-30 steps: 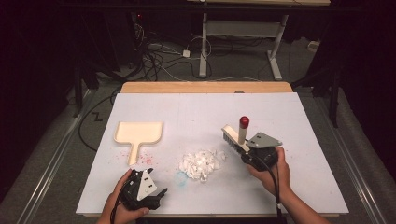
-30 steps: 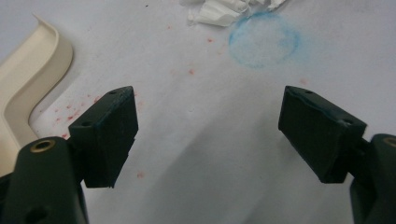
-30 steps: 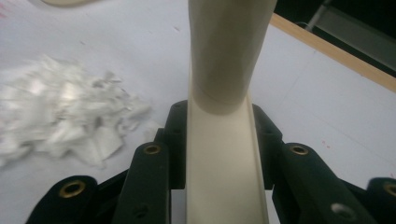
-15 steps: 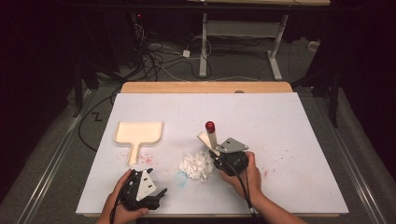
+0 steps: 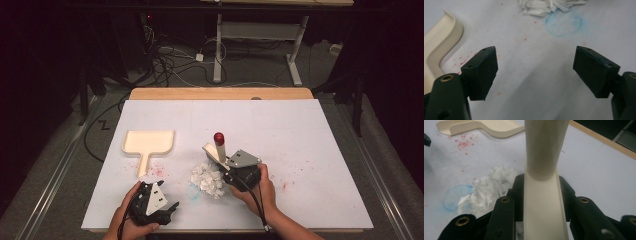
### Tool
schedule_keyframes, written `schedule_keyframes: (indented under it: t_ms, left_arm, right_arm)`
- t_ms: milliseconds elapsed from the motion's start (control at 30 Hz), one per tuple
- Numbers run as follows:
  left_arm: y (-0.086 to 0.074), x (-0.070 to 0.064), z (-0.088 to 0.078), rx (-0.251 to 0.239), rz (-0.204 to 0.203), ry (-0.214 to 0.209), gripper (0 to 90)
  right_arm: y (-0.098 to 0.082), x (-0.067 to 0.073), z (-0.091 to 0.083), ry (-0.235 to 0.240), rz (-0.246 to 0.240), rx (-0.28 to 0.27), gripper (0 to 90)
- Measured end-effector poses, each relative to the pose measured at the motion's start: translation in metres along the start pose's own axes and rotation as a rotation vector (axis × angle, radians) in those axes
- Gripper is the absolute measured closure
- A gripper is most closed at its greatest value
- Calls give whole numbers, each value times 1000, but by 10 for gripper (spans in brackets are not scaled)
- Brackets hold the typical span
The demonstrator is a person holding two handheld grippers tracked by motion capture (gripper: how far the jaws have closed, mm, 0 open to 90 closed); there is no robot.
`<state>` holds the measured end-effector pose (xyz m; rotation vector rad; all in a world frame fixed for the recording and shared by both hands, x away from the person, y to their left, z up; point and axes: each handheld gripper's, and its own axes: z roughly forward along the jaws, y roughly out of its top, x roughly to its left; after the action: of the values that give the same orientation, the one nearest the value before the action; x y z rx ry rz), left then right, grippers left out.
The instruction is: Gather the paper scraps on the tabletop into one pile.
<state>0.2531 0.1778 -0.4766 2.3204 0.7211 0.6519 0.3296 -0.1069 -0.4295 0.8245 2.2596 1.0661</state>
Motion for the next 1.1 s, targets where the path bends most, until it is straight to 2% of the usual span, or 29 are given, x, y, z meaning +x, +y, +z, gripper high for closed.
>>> schedule_keyframes:
  t_ms: [267, 400, 600, 700, 933, 1100]
  left_arm:
    - [-1, 1, 0, 4, -2, -1, 190]
    - [-1, 1, -1, 3, -6, 6, 190]
    - [-1, 1, 0, 5, -13, 11, 190]
    - [-1, 2, -1, 0, -15, 14, 190]
    - [-1, 4, -3, -6, -27, 26, 189]
    - [0, 2, -2, 3, -17, 24, 189]
  right_arm:
    - [1, -28, -21, -19, 41, -34, 678]
    - [1, -44, -32, -8, 59, -52, 678]
    - [-3, -65, -59, 2, 67, -66, 678]
    - [-8, -75, -76, 24, 65, -70, 678]
    - [-28, -94, -112, 78, 71, -28, 678]
    - [-40, -102, -129, 158, 43, 42, 678]
